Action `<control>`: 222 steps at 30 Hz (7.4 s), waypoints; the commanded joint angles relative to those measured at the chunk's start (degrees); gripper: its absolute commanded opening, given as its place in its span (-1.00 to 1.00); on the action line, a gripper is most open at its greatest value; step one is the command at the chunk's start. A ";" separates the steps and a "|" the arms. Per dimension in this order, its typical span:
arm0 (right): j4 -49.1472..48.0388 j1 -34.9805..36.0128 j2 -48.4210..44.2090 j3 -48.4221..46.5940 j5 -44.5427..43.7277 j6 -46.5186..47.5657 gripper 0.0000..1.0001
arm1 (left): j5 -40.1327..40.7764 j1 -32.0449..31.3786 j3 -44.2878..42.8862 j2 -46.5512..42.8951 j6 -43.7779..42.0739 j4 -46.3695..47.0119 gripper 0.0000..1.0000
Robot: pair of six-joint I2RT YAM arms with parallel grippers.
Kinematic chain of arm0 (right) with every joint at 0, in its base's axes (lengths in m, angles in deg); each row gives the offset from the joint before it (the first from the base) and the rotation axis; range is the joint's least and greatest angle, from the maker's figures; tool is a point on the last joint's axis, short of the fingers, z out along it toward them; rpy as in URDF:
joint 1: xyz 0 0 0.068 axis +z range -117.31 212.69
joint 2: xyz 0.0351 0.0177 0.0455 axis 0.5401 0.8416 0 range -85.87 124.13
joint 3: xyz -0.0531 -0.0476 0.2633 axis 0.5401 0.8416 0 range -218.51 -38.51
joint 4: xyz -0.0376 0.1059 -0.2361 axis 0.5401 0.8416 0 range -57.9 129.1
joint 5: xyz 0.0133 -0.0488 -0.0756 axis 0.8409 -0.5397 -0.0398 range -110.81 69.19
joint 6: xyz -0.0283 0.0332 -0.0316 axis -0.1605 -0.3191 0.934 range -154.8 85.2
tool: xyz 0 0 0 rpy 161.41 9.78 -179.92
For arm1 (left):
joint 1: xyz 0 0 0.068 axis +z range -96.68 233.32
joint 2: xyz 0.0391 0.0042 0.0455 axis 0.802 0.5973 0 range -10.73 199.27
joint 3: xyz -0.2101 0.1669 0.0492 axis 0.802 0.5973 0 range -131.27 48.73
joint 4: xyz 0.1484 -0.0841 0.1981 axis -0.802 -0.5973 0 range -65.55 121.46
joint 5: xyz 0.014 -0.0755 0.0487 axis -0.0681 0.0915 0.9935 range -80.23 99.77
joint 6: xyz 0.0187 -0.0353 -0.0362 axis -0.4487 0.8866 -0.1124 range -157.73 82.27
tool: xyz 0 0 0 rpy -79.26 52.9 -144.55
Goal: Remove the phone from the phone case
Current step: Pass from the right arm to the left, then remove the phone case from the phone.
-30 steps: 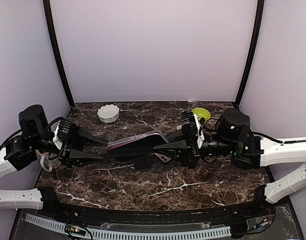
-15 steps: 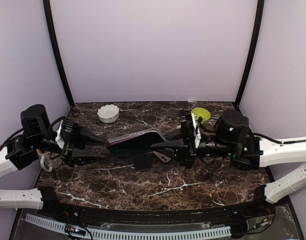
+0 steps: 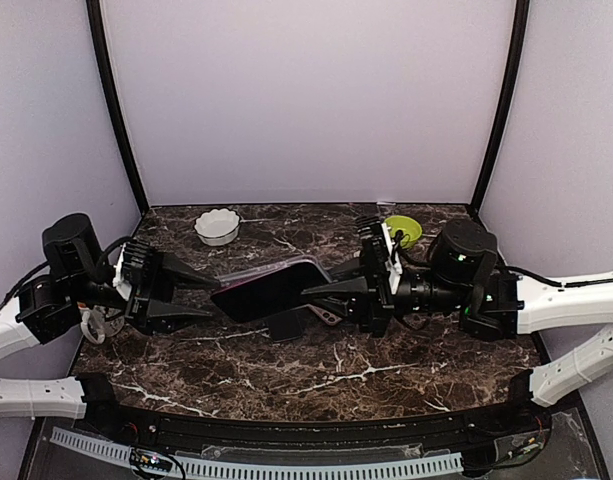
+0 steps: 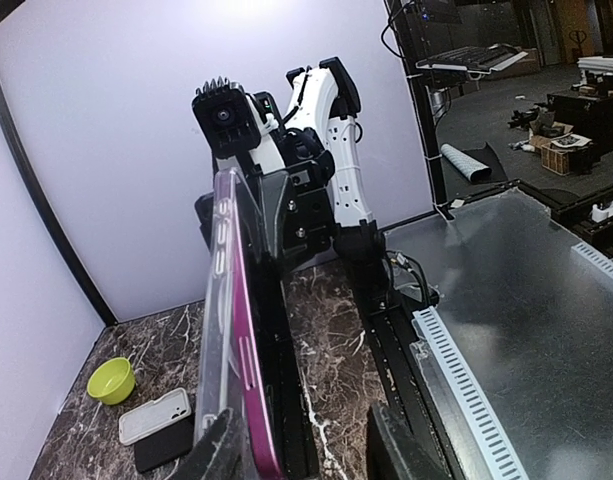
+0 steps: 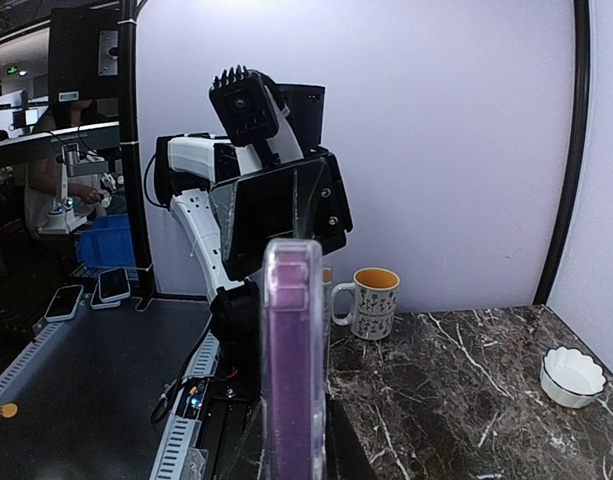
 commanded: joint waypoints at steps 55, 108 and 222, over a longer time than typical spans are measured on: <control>-2.57 2.13 0.11 -4.67 -1.79 10.53 -1.00 | 0.22 0.03 0.32 -5.22 -0.81 -0.32 -0.29; -9.19 3.27 1.29 -5.86 0.85 5.17 -1.00 | 2.09 0.02 1.92 -0.93 -0.89 1.91 -0.11; 40.37 5.19 29.33 -30.48 -31.47 5.50 -0.37 | 16.61 0.07 4.21 11.40 -35.84 -2.27 -1.00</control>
